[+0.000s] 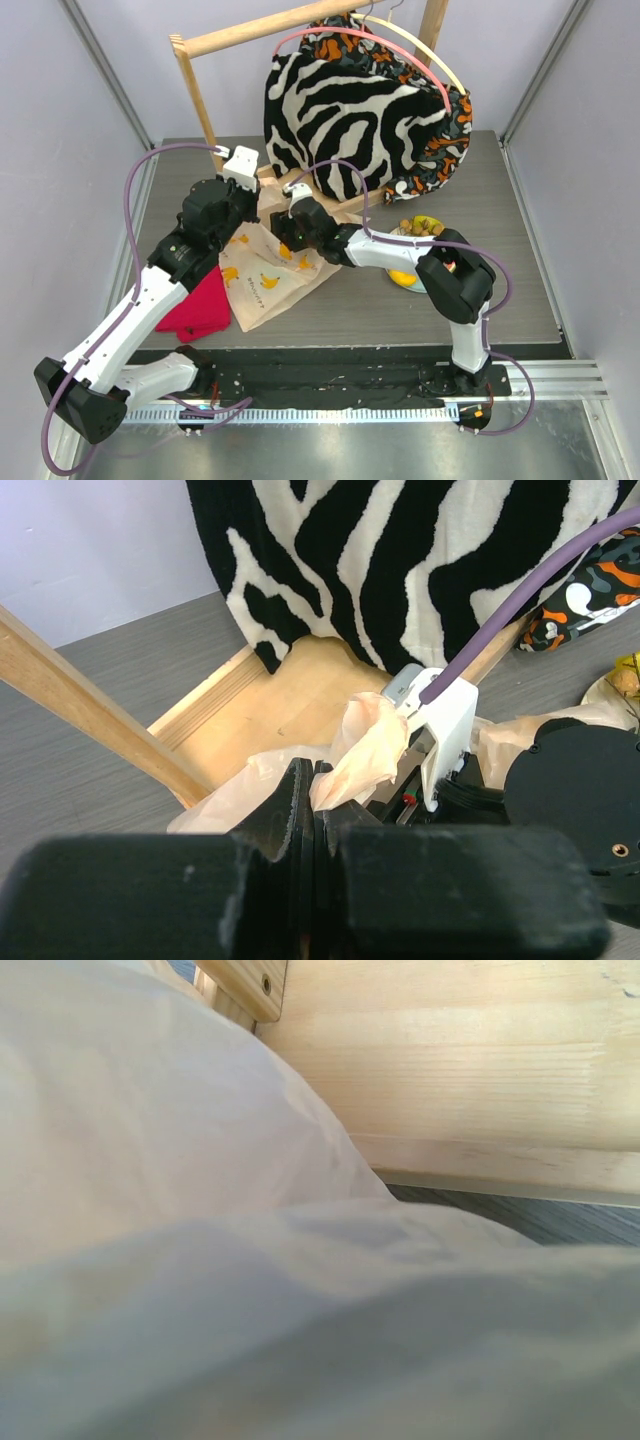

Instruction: Place the fruits into the plastic bag

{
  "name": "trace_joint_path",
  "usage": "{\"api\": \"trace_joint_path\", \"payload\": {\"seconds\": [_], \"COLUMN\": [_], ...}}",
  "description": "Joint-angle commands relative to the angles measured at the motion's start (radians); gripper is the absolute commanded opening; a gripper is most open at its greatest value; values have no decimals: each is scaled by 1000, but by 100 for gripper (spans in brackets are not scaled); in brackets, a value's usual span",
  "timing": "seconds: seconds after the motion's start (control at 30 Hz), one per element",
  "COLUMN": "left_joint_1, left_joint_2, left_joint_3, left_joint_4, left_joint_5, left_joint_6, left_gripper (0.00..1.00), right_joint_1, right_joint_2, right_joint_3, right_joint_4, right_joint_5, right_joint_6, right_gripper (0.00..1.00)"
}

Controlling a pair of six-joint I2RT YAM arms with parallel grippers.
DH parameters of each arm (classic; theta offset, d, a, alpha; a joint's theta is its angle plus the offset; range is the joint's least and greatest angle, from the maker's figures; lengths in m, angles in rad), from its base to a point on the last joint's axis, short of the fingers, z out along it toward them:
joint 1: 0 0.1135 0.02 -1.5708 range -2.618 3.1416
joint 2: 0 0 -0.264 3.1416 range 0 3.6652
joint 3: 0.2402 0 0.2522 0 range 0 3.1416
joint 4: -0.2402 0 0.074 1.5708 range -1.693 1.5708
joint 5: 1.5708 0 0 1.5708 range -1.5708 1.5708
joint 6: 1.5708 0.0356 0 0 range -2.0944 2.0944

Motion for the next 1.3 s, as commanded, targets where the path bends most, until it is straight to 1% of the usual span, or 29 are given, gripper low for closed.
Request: {"api": "trace_joint_path", "payload": {"seconds": [0.0,0.03,0.07,0.13,0.17,0.2,0.33,0.4,0.63,0.77,0.97,1.1,1.13,1.2,1.23,1.27], "left_joint_1": [2,3,3,2,3,3,3,3,3,3,2,2,2,3,2,3], "left_joint_2": [-20,-20,-22,-22,-22,-20,-23,-25,-23,-25,-26,-26,-26,-28,-26,-25], "left_joint_3": [22,21,22,22,21,22,24,24,22,24,24,24,24,24,22,22], "left_joint_4": [50,50,49,50,49,49,49,49,47,49,49,50,47,49,49,49], "left_joint_5": [2,3,2,3,2,2,3,0,2,0,2,2,3,3,2,3], "left_joint_6": [-12,-12,-10,-10,-10,-12,-10,-10,-10,-10,-10,-12,-12,-10,-10,-10], "left_gripper": [0,0,0,0,0,0,0,0,0,0,0,0,0,0,0,0], "right_joint_1": [2,2,2,2,2,0,2,2,2,0,0,0,0,0,0,0], "right_joint_2": [-18,-19,-21,-27,-30,-34,-60,-68,-119,-183,-313,-424,-441,-491,-508,-524], "right_joint_3": [27,27,26,26,24,23,6,1,-13,-43,-203,-332,-382,-424,-451,-458], "right_joint_4": [23,23,23,25,26,28,58,65,88,104,307,526,558,632,641,626], "right_joint_5": [33,31,30,22,15,8,-10,-19,-21,13,1,-7,13,47,68,121], "right_joint_6": [5,3,2,-2,-5,-6,-11,-18,-28,-38,-40,-32,-23,-20,-20,-18], "right_gripper": [25,27,37,51,62,66,76,82,88,89,87,86,86,85,85,85]}}
